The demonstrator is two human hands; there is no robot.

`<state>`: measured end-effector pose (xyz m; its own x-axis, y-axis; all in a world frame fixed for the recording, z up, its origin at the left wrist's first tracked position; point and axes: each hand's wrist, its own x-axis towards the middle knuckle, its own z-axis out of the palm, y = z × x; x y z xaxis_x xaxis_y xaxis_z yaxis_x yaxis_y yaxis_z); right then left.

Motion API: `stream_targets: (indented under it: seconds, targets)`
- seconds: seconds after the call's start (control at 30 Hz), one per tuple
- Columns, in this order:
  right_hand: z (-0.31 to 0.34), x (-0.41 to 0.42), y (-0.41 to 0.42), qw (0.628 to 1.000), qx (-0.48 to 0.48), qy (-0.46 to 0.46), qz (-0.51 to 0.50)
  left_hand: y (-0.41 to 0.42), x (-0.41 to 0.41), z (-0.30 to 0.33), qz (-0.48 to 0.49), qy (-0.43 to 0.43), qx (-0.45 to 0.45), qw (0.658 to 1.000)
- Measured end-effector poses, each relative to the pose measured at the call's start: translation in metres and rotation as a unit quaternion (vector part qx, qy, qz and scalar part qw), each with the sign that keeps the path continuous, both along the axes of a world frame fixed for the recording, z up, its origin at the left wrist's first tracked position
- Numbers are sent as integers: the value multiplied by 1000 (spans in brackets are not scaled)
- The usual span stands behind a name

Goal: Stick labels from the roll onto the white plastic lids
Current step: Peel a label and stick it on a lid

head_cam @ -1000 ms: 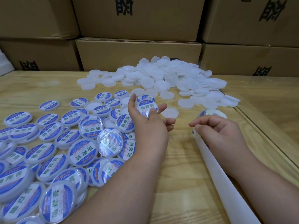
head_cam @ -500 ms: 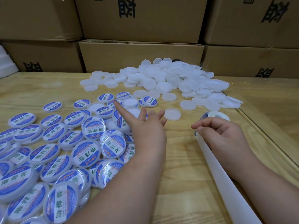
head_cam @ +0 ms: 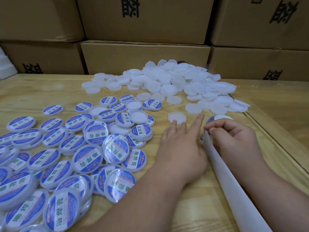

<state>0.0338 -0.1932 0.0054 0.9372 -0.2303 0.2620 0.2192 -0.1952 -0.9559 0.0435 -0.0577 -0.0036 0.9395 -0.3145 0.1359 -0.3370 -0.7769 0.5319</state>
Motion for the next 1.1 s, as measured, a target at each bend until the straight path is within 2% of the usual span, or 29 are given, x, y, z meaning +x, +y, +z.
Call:
stream_targets:
  seconds: [0.4,0.63,0.8,0.93,1.1]
  targets:
    - [3,-1,3,1000,-2,10,-10,-1,2,-4,28,20,55,998]
    - [1,1,1,1000,-13,11,-17,0,0,-6,72,-52,-54,995]
    - [4,1,2,1000,24,8,4,-1,1,-8,112,-63,-32,991]
    - [2,0,0,998,-43,0,-34,-3,2,-9,119,-62,-38,990]
    - [3,1,1,996,-75,30,-42,-3,4,-4,125,-65,-120,983]
